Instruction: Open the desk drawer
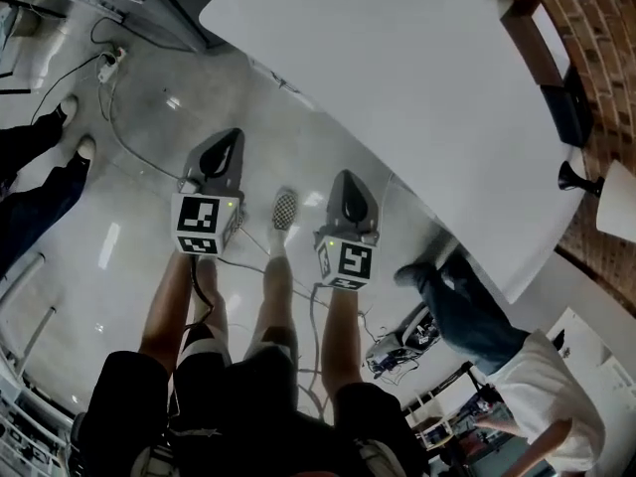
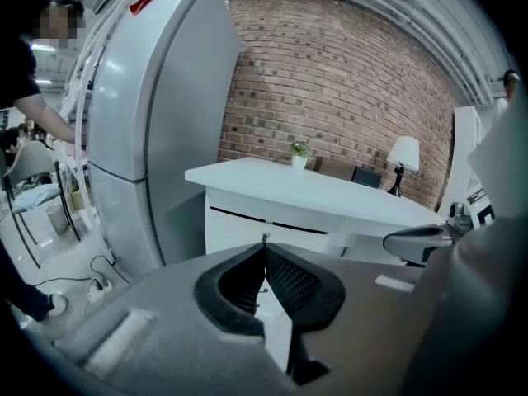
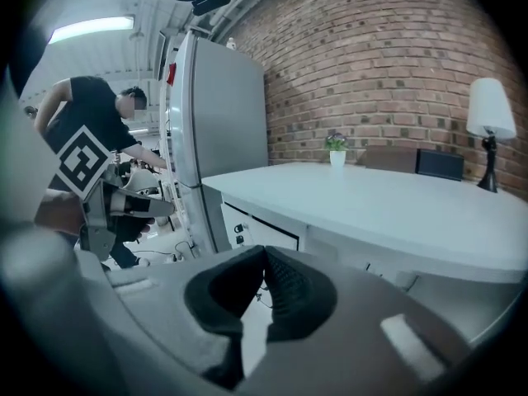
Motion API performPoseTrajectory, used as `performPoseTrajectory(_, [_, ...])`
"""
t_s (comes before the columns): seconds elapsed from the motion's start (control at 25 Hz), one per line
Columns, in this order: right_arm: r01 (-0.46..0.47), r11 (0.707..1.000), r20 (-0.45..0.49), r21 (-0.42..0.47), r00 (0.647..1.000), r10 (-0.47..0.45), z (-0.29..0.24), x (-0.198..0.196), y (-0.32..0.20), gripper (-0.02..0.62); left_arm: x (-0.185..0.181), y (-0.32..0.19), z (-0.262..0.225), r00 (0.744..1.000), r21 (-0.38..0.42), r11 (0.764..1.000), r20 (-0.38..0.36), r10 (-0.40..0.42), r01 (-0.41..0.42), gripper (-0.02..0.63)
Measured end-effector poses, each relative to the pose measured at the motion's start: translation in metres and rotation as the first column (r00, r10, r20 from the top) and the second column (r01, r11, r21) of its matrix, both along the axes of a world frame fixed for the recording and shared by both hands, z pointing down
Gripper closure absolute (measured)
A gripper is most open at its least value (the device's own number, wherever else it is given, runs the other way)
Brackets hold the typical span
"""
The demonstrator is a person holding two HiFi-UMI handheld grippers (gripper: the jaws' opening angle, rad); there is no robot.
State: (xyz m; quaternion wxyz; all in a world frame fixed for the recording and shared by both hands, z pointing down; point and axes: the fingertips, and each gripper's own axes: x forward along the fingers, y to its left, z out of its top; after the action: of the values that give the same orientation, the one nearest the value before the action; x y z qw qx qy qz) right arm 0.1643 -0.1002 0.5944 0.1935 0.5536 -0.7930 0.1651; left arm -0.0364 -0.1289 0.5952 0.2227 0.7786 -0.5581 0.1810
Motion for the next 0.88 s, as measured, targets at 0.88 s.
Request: performPoseTrajectory(0.88, [0.008, 0.999, -0.008, -0.043, 1.000, -0.008, 0.120, 0.002, -0.014, 0.591, 0.023, -0.028, 0.139, 0.993, -0.079, 0.997, -0.118, -0.003, -0.007, 0.595])
